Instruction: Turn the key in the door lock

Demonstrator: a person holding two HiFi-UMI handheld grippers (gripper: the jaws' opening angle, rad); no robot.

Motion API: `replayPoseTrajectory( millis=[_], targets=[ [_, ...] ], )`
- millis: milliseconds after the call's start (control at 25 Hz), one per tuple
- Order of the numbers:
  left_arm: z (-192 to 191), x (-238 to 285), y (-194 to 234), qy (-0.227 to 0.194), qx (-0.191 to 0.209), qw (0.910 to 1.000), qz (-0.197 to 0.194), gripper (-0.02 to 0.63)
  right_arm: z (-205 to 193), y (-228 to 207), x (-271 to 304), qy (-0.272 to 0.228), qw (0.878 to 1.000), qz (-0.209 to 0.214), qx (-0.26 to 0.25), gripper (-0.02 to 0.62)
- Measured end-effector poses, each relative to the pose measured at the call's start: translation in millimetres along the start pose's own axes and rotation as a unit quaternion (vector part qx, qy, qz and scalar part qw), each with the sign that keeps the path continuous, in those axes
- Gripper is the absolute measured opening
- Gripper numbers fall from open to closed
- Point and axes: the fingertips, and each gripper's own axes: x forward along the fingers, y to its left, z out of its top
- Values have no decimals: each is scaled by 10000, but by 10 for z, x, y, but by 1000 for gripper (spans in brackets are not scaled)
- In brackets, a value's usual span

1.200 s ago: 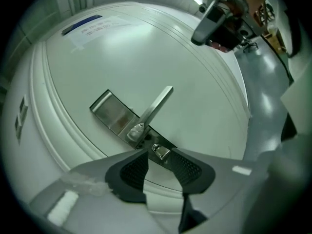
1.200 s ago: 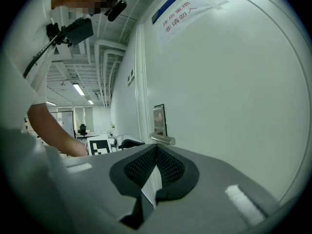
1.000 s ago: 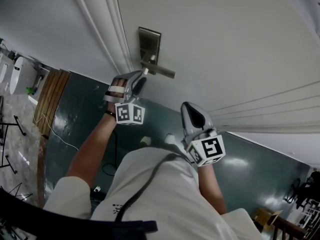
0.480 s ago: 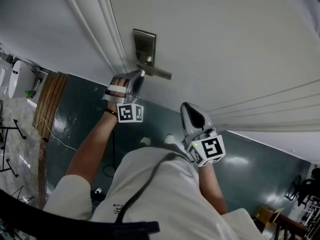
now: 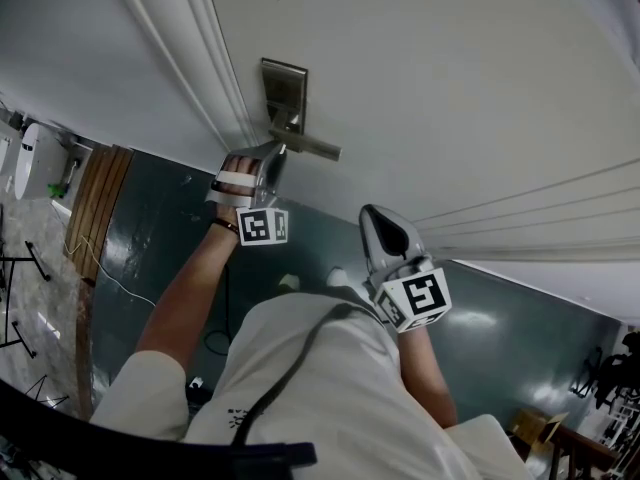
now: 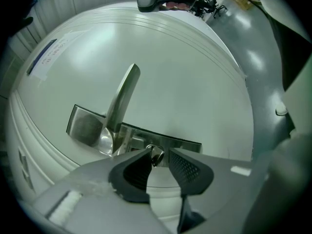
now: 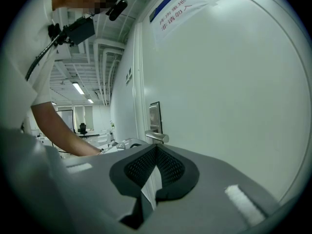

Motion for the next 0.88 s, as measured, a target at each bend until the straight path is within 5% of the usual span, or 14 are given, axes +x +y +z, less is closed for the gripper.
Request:
replayPoseTrajectory(
  millis=[360,880],
  targets=[
    [-15,41,81,91,-334,9992,176,46,30,-67,-1,-3,10000,-13,-62,8],
    [-58,78,76,45,-1955,9804,-232,44,58,-75,11,11,10000,-47,-83,8]
  ],
)
